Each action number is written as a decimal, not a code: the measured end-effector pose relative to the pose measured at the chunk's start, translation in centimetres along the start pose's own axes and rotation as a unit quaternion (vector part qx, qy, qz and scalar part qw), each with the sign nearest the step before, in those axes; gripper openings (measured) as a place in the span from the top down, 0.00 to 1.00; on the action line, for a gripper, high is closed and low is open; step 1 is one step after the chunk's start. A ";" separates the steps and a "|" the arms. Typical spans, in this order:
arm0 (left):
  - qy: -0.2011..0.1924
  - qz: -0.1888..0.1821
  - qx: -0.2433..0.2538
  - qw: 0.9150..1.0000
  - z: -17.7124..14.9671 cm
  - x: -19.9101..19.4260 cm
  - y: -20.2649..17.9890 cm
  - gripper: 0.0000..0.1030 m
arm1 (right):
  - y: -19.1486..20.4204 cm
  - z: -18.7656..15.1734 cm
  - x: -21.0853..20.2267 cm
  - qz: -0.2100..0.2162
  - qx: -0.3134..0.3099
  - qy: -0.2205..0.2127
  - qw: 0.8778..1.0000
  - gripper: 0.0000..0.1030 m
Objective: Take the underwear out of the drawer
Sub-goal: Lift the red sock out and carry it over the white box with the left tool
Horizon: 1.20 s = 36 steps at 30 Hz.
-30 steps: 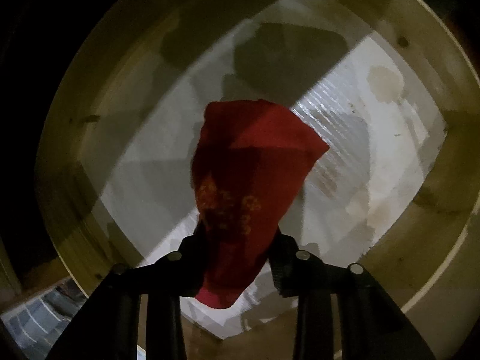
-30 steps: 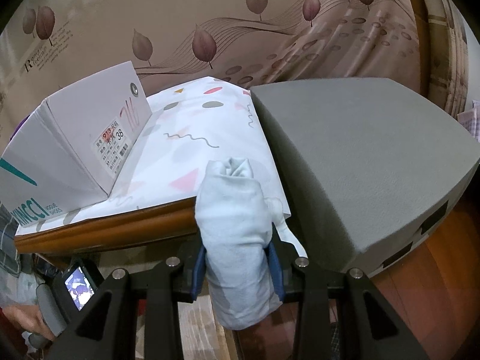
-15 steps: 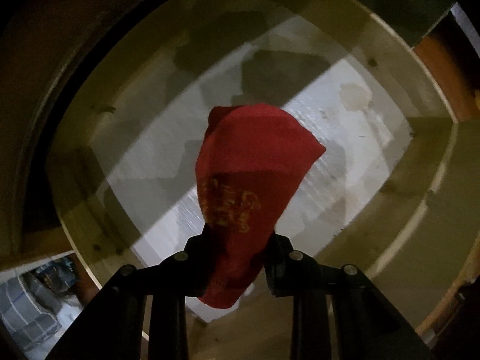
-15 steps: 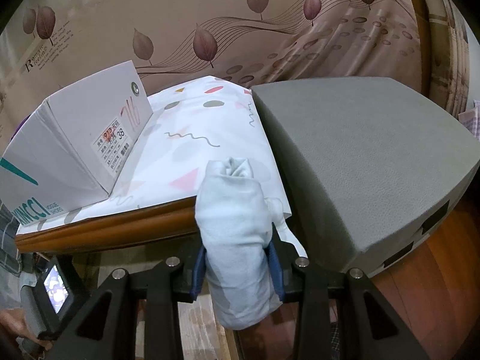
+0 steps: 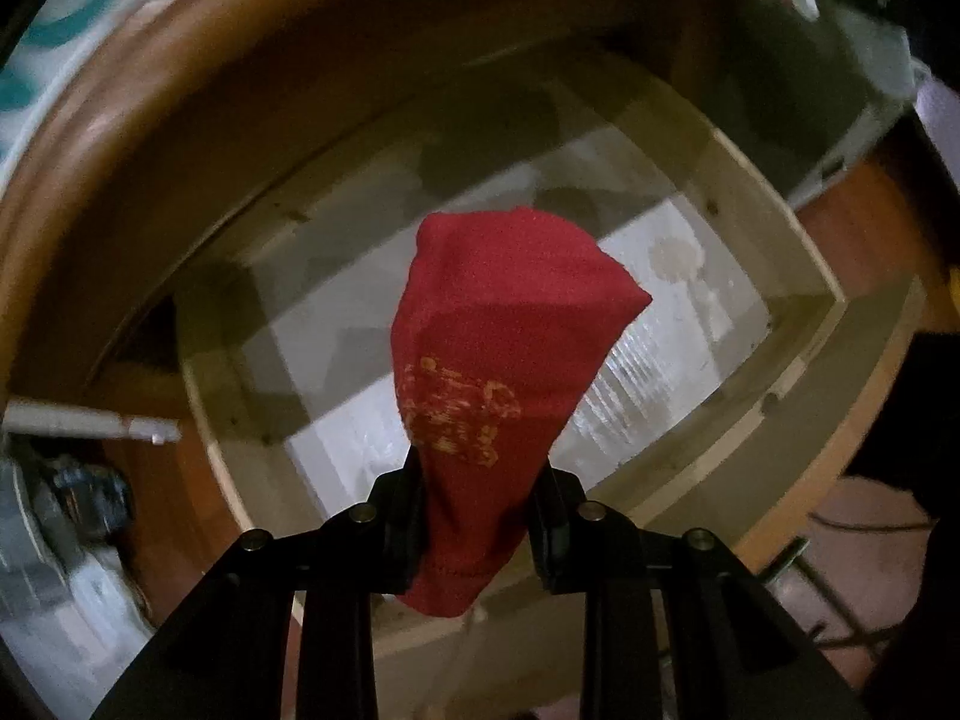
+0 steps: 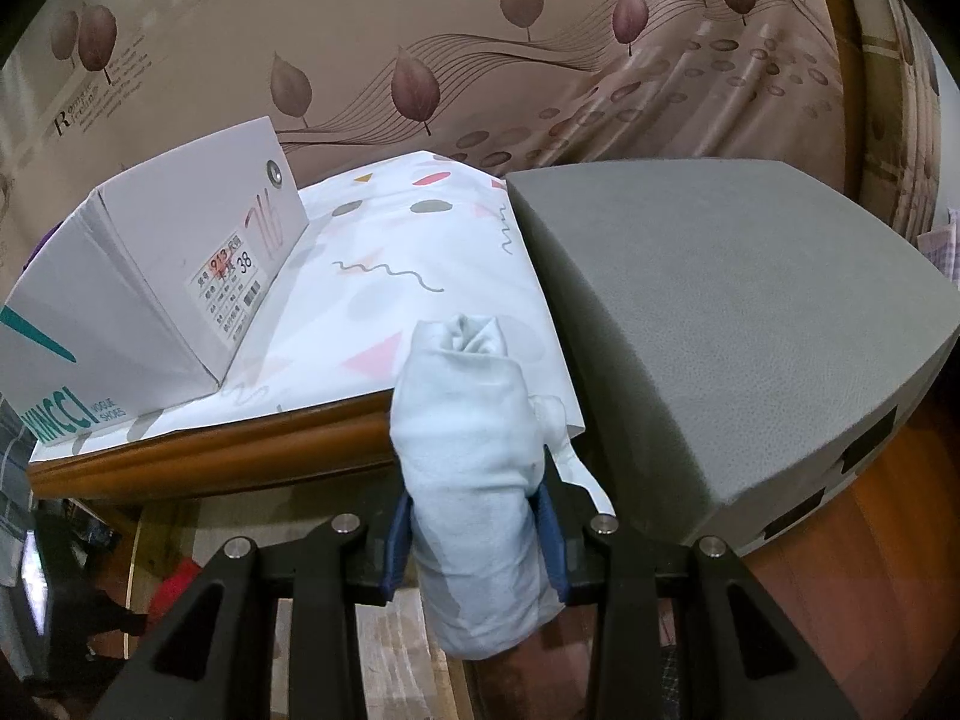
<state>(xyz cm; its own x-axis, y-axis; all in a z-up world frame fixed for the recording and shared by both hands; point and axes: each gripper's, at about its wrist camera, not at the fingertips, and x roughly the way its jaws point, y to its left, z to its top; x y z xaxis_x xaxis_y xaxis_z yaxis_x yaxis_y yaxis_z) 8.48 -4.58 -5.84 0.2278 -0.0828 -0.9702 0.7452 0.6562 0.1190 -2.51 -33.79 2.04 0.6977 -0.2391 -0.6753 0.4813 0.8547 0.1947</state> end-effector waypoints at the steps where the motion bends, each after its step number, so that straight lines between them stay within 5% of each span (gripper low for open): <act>1: -0.006 0.003 -0.008 1.000 -0.2 -0.3 0.2 0.76 | 0.0 0.0 0.0 0.000 0.000 0.000 1.000 0.66; 12: -0.102 0.017 -0.096 0.990 -2.2 -10.3 -0.8 0.76 | 0.1 -0.2 0.0 -0.001 -0.007 0.001 1.000 0.66; 21: -0.202 0.023 -0.151 0.967 -1.6 -22.0 2.1 0.76 | 0.0 -0.2 0.0 0.002 -0.006 0.002 1.000 0.66; 31: -0.263 0.075 -0.214 0.938 4.6 -30.3 7.8 0.76 | 0.0 -0.2 -0.1 0.000 -0.007 0.000 1.000 0.66; 36: -0.249 0.091 -0.223 0.938 8.2 -29.5 9.2 0.75 | 0.3 -0.3 -0.1 -0.002 -0.011 -0.003 1.000 0.66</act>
<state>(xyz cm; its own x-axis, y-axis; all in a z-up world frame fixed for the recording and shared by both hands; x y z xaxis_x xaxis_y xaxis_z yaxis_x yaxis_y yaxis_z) 13.80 -2.23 25.58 0.6725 -0.2066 -0.7106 0.3552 0.9325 0.0650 -2.55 -33.40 1.96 0.6984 -0.2451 -0.6724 0.4729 0.8633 0.1765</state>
